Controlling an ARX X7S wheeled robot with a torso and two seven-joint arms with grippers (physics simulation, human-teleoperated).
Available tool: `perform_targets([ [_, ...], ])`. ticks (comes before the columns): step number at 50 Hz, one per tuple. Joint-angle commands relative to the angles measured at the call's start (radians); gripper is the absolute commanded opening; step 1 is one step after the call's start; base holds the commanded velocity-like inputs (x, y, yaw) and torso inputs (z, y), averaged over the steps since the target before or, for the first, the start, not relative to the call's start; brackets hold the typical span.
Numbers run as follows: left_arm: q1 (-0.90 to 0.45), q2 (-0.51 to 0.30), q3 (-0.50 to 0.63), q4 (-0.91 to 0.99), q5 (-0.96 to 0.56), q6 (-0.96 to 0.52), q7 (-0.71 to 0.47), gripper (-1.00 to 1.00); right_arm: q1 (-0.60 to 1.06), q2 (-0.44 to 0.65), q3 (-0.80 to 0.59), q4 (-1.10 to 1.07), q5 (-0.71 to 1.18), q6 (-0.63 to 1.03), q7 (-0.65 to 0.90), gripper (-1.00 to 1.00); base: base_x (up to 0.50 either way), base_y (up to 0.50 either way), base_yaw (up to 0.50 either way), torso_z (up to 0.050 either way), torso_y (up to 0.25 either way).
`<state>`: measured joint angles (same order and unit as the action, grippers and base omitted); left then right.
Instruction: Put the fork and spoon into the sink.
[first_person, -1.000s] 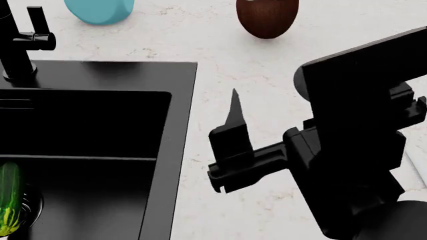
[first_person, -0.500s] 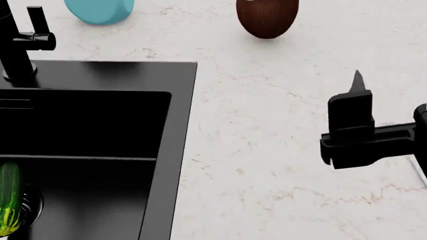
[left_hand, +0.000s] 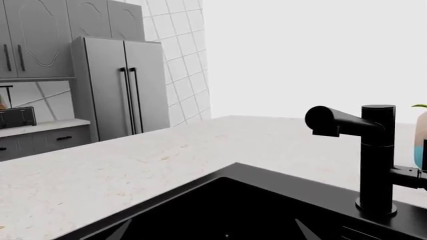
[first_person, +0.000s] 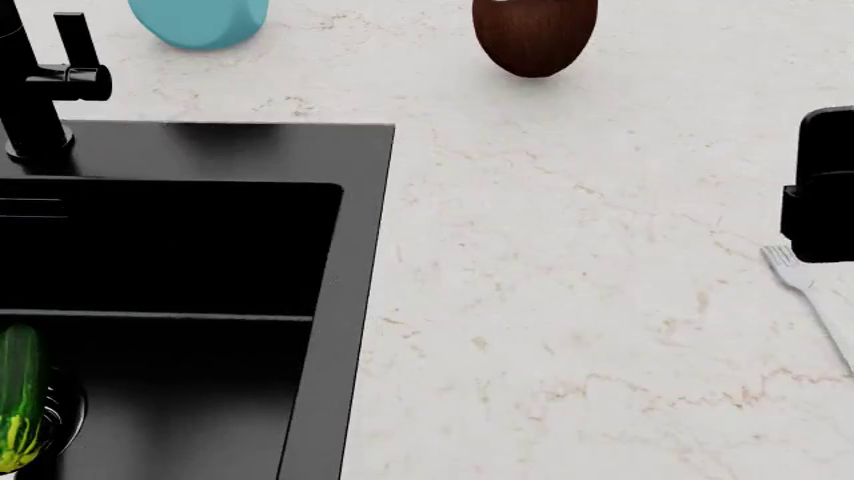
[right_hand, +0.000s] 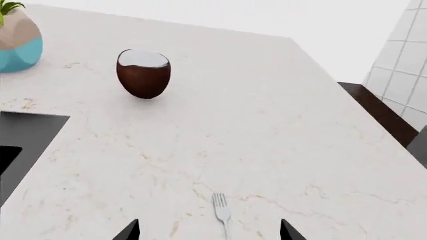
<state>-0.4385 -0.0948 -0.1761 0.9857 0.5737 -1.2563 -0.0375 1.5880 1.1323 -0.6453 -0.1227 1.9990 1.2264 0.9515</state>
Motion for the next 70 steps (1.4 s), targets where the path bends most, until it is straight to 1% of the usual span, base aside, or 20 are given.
perform_targets([
  [1,0.001,-0.001,-0.006,0.002,-0.003,0.0,0.002,1.0,0.045,-0.068,-0.047,0.174,-0.08,0.08,-0.089,1.0,0.0,0.0,0.0,0.0,0.0],
  [9,-0.002,-0.004,0.005,0.017,0.008,-0.016,0.005,1.0,0.043,-0.117,-0.071,0.252,-0.179,0.081,-0.183,1.0,0.0,0.0,0.0,0.0,0.0],
  [19,0.015,0.004,-0.015,0.013,0.002,0.005,0.005,1.0,-0.004,-0.15,-0.083,0.353,-0.247,0.012,-0.248,1.0,0.0,0.0,0.0,0.0,0.0],
  [27,0.02,0.002,-0.015,0.016,0.006,0.003,0.006,1.0,-0.058,-0.148,-0.095,0.395,-0.303,-0.043,-0.282,1.0,0.0,0.0,0.0,0.0,0.0],
  [33,0.012,0.002,-0.001,0.017,0.014,-0.007,0.005,1.0,-0.056,-0.146,-0.106,0.419,-0.326,-0.042,-0.293,1.0,0.0,0.0,0.0,0.0,0.0],
  [39,0.007,0.0,0.001,0.02,0.019,-0.014,0.009,1.0,-0.093,-0.143,-0.119,0.437,-0.344,-0.058,-0.308,1.0,0.0,0.0,0.0,0.0,0.0],
  [45,0.019,0.009,-0.022,0.01,0.002,0.014,0.009,1.0,-0.1,-0.172,-0.139,0.477,-0.402,-0.092,-0.354,1.0,0.0,0.0,0.0,0.0,0.0],
  [51,0.013,0.007,-0.011,0.012,0.006,0.008,0.01,1.0,-0.108,-0.198,-0.166,0.513,-0.469,-0.126,-0.387,1.0,0.0,0.0,0.0,0.0,0.0],
  [53,0.005,0.001,0.006,0.021,0.019,-0.015,0.011,1.0,-0.111,-0.207,-0.178,0.526,-0.493,-0.135,-0.398,1.0,0.0,0.0,0.0,0.0,0.0],
  [58,0.022,0.009,-0.022,0.01,0.002,0.017,0.011,1.0,-0.121,-0.238,-0.204,0.564,-0.544,-0.165,-0.429,1.0,0.0,0.0,0.0,0.0,0.0],
  [65,0.024,0.009,-0.019,0.014,0.008,0.01,0.01,1.0,-0.143,-0.265,-0.228,0.599,-0.575,-0.185,-0.459,1.0,0.0,0.0,0.0,0.0,0.0],
  [70,0.034,0.012,-0.037,0.019,0.002,0.018,0.012,1.0,-0.148,-0.266,-0.238,0.606,-0.56,-0.151,-0.467,1.0,0.0,0.0,0.0,0.0,0.0],
])
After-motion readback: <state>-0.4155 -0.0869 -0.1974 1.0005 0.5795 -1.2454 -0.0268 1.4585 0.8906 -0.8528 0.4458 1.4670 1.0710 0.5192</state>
